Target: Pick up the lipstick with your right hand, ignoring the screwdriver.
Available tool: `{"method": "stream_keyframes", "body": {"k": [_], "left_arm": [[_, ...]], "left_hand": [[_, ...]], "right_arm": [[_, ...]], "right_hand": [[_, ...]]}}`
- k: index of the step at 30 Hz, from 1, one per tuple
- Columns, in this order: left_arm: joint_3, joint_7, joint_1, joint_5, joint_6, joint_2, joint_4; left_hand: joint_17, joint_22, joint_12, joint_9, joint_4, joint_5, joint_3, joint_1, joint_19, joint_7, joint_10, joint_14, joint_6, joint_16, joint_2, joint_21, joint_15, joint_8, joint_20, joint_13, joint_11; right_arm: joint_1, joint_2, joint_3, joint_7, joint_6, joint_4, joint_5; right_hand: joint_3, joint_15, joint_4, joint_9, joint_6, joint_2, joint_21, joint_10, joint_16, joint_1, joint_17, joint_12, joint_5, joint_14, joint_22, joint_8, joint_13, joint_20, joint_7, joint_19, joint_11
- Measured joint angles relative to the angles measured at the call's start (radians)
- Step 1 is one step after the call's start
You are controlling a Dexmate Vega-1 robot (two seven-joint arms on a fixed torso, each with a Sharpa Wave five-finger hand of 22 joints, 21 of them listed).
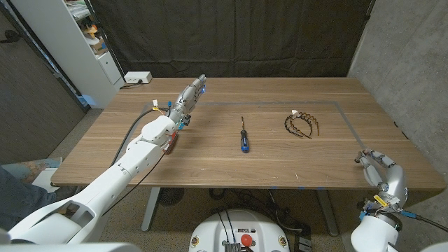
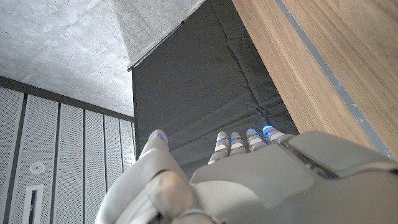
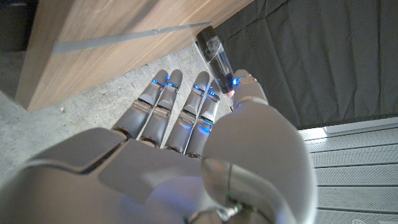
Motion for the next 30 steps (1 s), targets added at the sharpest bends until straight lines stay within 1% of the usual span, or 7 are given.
{"method": "stream_keyframes", "body": {"k": [12, 13, 15, 21, 25, 26, 30], "left_arm": [[-0.006, -0.008, 0.002, -0.008, -0.015, -0.001, 0.011], [-0.007, -0.01, 0.003, -0.009, -0.017, -0.001, 0.012], [-0.007, -0.012, 0.003, -0.011, -0.019, -0.001, 0.012], [-0.011, -0.018, 0.007, -0.016, -0.027, -0.001, 0.022], [-0.011, -0.022, 0.007, -0.019, -0.032, -0.001, 0.022], [-0.014, -0.023, 0.008, -0.02, -0.033, -0.001, 0.03], [-0.016, -0.028, 0.008, -0.022, -0.039, -0.001, 0.035]], "left_hand": [[0.0, 0.0, 0.0, 0.0, 0.0, 0.0, 0.0, 0.004, 0.0, 0.0, 0.0, 0.0, 0.0, 0.0, 0.004, 0.0, 0.0, 0.0, 0.0, 0.0, 0.0], [0.0, 0.0, 0.0, 0.0, 0.0, 0.0, 0.0, 0.004, 0.0, 0.0, 0.0, 0.0, 0.0, 0.0, 0.004, 0.0, 0.0, 0.0, 0.0, 0.0, 0.0], [0.0, 0.0, 0.0, 0.0, -0.001, 0.0, -0.001, 0.004, 0.0, 0.0, 0.0, 0.0, 0.0, 0.0, 0.004, 0.0, 0.0, 0.0, 0.0, 0.0, 0.0], [0.0, 0.0, 0.0, 0.0, -0.003, 0.0, -0.003, 0.004, 0.0, 0.0, 0.0, 0.0, 0.0, 0.0, 0.004, 0.0, 0.0, 0.0, 0.0, 0.0, 0.0], [0.0, 0.0, 0.0, 0.0, -0.003, 0.0, -0.003, 0.004, 0.0, 0.0, 0.0, 0.0, 0.0, 0.0, 0.004, 0.0, 0.0, 0.0, 0.0, 0.0, 0.0], [0.0, 0.0, 0.0, 0.0, -0.003, 0.0, -0.003, 0.004, 0.0, 0.0, 0.0, 0.0, 0.0, 0.0, 0.004, 0.0, 0.0, 0.0, 0.0, 0.0, 0.0], [0.0, 0.0, 0.0, 0.0, -0.003, 0.0, -0.003, 0.004, 0.0, 0.0, 0.0, 0.0, 0.0, 0.0, 0.004, 0.0, 0.0, 0.0, 0.0, 0.0, 0.0]], "right_arm": [[-0.013, 0.004, 0.017, 0.018, -0.02, -0.056, -0.013], [-0.015, 0.005, 0.02, 0.037, -0.027, -0.063, -0.017], [-0.016, 0.005, 0.021, 0.037, -0.027, -0.067, -0.017], [-0.016, 0.008, 0.029, 0.066, -0.027, -0.091, -0.017], [-0.015, 0.008, 0.033, 0.066, -0.027, -0.103, -0.017], [-0.014, 0.009, 0.035, 0.086, -0.027, -0.107, -0.017], [-0.011, 0.01, 0.039, 0.099, -0.028, -0.122, -0.02]], "right_hand": [[-0.004, 0.0, 0.004, 0.0, 0.0, 0.0, 0.0, 0.005, -0.005, 0.0, 0.002, -0.008, -0.002, 0.0, 0.005, -0.007, 0.0, 0.0, 0.0, 0.0, -0.005], [-0.004, 0.0, 0.004, 0.0, 0.0, 0.0, 0.0, 0.005, -0.008, 0.0, 0.002, -0.008, -0.002, 0.0, 0.005, -0.007, 0.0, 0.0, 0.0, 0.0, -0.005], [-0.004, 0.0, 0.004, 0.0, 0.0, 0.006, 0.0, 0.005, -0.008, -0.006, 0.002, -0.008, -0.002, 0.0, 0.005, -0.007, 0.0, 0.0, 0.0, 0.0, -0.005], [-0.004, 0.0, 0.004, 0.0, 0.0, 0.006, 0.0, 0.005, -0.008, -0.006, 0.002, -0.008, -0.01, 0.0, 0.005, -0.011, 0.0, 0.0, 0.0, 0.0, -0.005], [-0.004, 0.0, 0.004, 0.0, 0.0, 0.006, 0.0, 0.005, -0.008, -0.006, 0.002, -0.008, -0.01, 0.0, 0.005, -0.011, 0.0, 0.0, 0.0, 0.0, -0.005], [-0.004, 0.0, 0.004, 0.0, 0.0, 0.006, 0.0, 0.005, -0.008, -0.006, 0.002, -0.008, -0.01, 0.0, 0.005, -0.011, 0.0, 0.0, 0.0, 0.0, -0.005], [-0.004, 0.0, 0.004, 0.002, 0.0, 0.006, 0.0, 0.005, -0.008, -0.006, 0.002, -0.015, -0.01, 0.0, 0.005, -0.011, 0.0, 0.0, 0.0, 0.0, -0.005]]}}
